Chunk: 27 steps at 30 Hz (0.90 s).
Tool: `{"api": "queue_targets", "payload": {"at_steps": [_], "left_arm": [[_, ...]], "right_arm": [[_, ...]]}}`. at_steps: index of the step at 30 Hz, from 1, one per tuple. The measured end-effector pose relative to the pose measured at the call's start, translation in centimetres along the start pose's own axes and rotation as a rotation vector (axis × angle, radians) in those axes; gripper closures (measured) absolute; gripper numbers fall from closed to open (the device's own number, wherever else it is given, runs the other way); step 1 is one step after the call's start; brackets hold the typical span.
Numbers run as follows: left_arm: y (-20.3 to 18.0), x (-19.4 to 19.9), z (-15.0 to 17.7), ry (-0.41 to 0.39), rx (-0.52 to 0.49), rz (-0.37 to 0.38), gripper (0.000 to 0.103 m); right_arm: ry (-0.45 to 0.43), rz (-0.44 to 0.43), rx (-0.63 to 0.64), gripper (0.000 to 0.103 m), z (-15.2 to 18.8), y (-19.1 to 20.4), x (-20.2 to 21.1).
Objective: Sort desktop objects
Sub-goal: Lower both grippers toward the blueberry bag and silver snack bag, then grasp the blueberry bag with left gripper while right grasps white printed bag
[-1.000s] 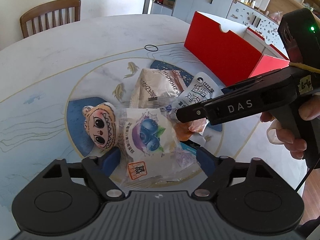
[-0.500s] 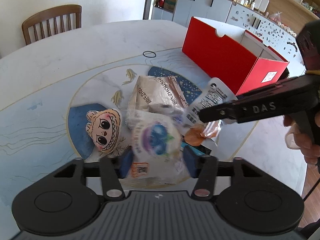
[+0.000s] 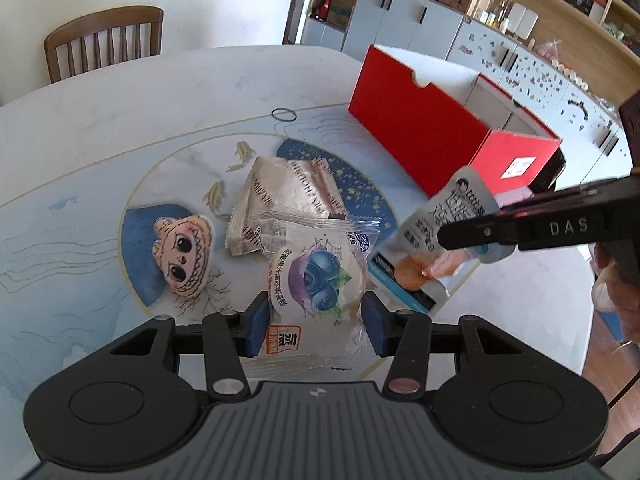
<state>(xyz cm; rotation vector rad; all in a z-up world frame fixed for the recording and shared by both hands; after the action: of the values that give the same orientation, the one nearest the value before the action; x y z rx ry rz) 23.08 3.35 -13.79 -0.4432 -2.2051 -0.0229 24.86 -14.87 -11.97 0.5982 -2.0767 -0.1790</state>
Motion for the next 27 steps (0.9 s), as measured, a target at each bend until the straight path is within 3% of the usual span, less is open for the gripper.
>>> {"api": "queue_targets", "payload": {"at_steps": [13,27], "left_arm": [[-4.2,2.3,-2.7,-0.034,-0.007,0.057,0.055],[-9.8,2.6,-7.1,-0.081,-0.052,0.091,0.055]], "right_arm": [[-0.050,-0.034,-0.081,0.085,-0.3,-2.6,5.4],[-0.196,-0.013,-0.134,0.085,-3.0,-7.6,12.7]]}}
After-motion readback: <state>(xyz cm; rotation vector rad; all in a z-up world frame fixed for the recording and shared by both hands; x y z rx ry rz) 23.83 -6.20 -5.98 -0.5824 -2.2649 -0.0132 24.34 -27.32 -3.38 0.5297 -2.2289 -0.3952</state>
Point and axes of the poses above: each gripper's, at about its wrist camera, not at the fingertips, and x roughly against the way its jaws point, y to its left, z to its underside, the point moved 5 cm from there along -x, roughly the way its jaws point, and after that the axes turned 6 degrees about -z, right-handed, at the moved point
